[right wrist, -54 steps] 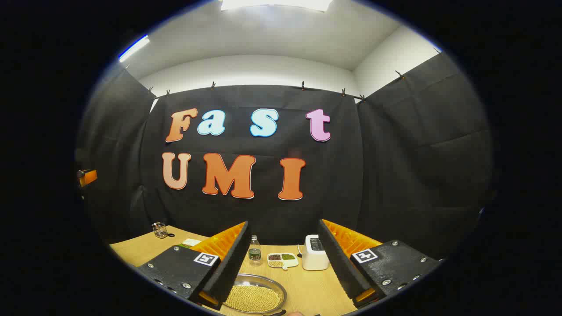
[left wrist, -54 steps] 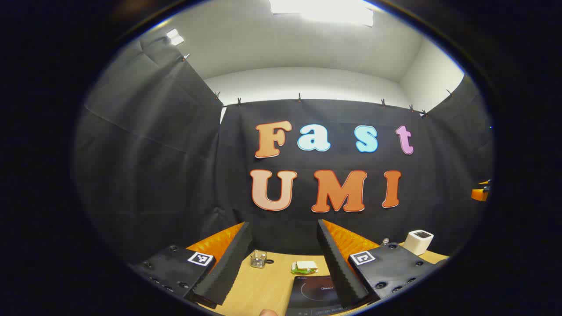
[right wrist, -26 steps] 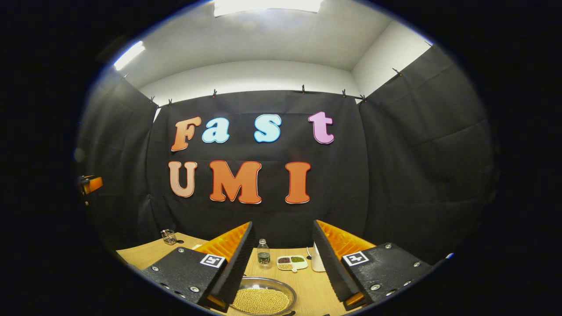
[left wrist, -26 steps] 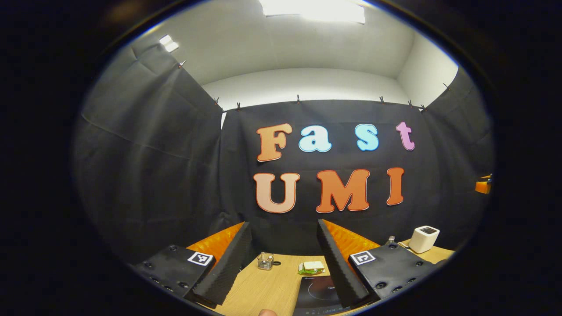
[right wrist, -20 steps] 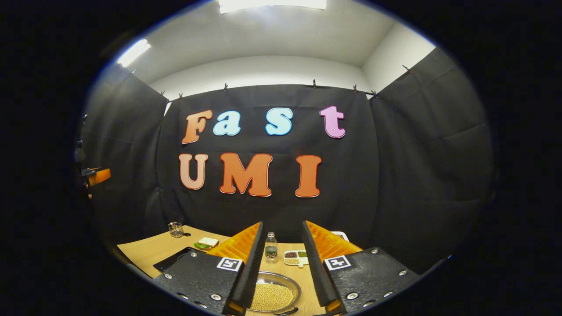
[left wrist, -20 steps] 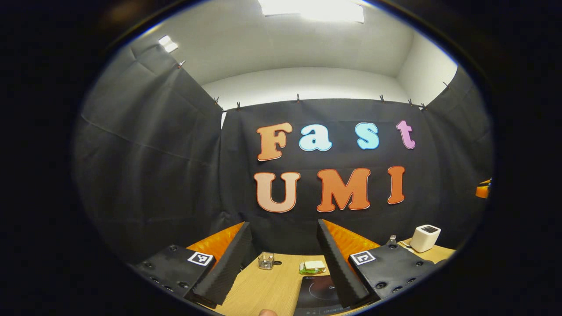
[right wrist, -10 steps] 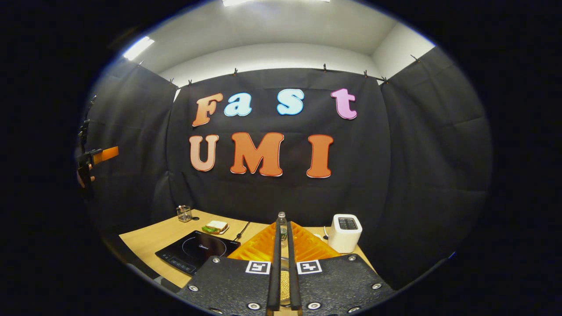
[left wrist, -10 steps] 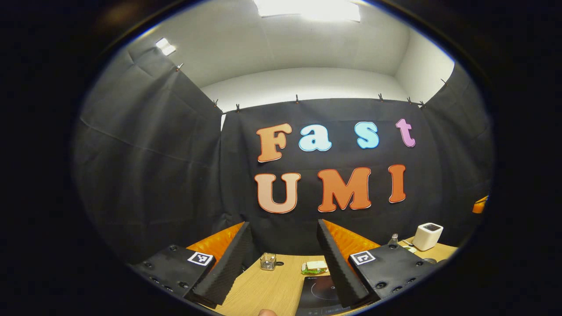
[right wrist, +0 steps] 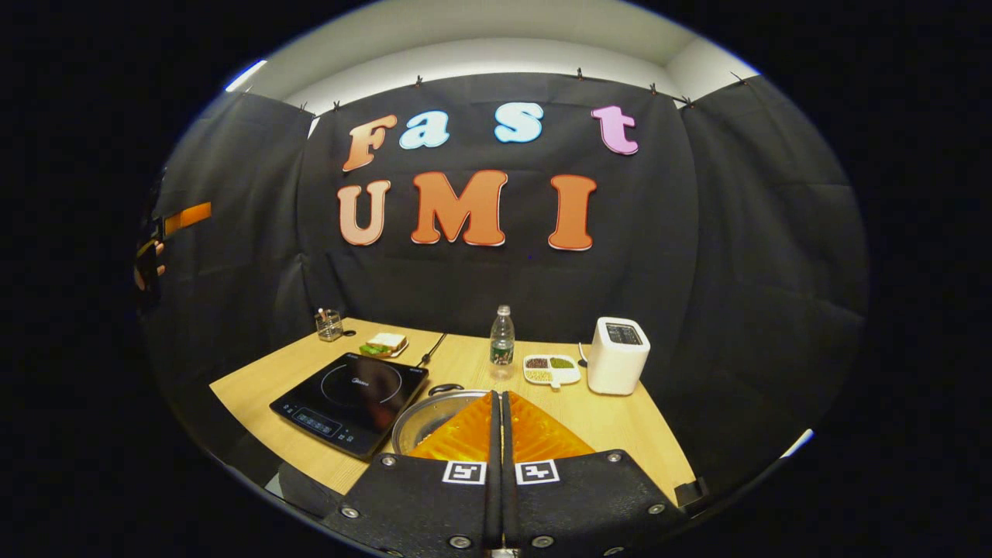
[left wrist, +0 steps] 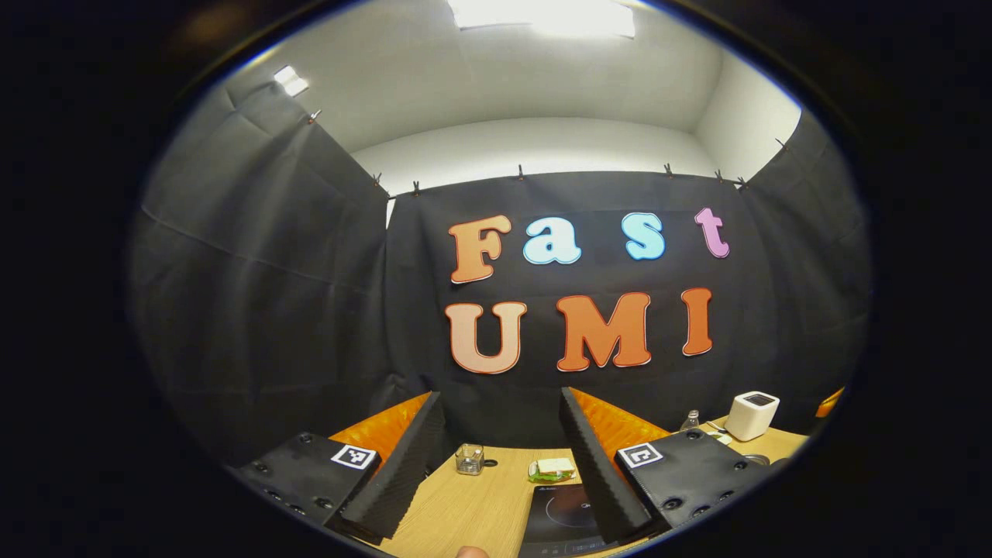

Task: First push the handle of the pot to place it horizontally, then grasp the pot with both hands and set it on the induction cooktop.

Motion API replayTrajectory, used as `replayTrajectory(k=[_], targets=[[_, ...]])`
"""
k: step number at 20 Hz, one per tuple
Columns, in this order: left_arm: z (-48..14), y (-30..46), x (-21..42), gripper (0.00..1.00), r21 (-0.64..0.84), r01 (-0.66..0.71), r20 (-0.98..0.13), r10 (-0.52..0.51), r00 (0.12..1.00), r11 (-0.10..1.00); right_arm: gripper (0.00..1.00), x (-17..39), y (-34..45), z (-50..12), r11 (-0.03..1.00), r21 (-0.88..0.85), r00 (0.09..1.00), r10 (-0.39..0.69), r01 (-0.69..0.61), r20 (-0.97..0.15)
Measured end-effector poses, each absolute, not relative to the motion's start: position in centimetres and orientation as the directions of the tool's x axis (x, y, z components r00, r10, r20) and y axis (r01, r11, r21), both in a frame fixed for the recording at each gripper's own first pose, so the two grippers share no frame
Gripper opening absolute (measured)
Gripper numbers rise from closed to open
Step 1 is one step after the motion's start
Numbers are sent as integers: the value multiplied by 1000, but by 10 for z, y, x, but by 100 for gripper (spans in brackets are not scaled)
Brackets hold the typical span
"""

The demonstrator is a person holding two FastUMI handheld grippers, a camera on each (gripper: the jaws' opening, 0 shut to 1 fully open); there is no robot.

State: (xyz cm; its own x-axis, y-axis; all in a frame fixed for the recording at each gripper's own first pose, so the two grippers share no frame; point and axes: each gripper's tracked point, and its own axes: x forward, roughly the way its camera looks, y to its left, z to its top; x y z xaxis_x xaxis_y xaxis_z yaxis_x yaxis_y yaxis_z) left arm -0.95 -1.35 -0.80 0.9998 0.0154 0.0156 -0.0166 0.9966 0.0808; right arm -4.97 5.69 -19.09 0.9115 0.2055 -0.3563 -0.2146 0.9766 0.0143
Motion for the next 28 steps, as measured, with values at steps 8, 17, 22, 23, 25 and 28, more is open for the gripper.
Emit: replayTrajectory(k=[8, 17, 22, 23, 25, 28], targets=[[-14, -14, -9, 98, 80, -21, 3, 21, 1000, 997, 0, -68, 65, -263, 970, 32, 825, 223, -242, -520], [-18, -18, -8, 98, 88, -20, -5, 21, 1000, 996, 0, -84, 71, -320, 964, 68, 738, 240, -256, -631], [-22, -24, -3, 97, 94, -13, -17, 15, 1000, 996, 0, -84, 71, -343, 965, 80, 704, 237, -250, -670], [-23, -25, -2, 98, 94, -11, -20, 13, 1000, 996, 0, -84, 73, -349, 965, 82, 694, 237, -250, -679], [-26, -27, -1, 99, 96, -8, -26, 10, 1000, 995, 0, -85, 74, -359, 964, 84, 675, 237, -252, -699], [-30, -31, 3, 99, 98, -6, -34, 9, 999, 995, 0, -85, 77, -373, 964, 93, 654, 239, -250, -718]])
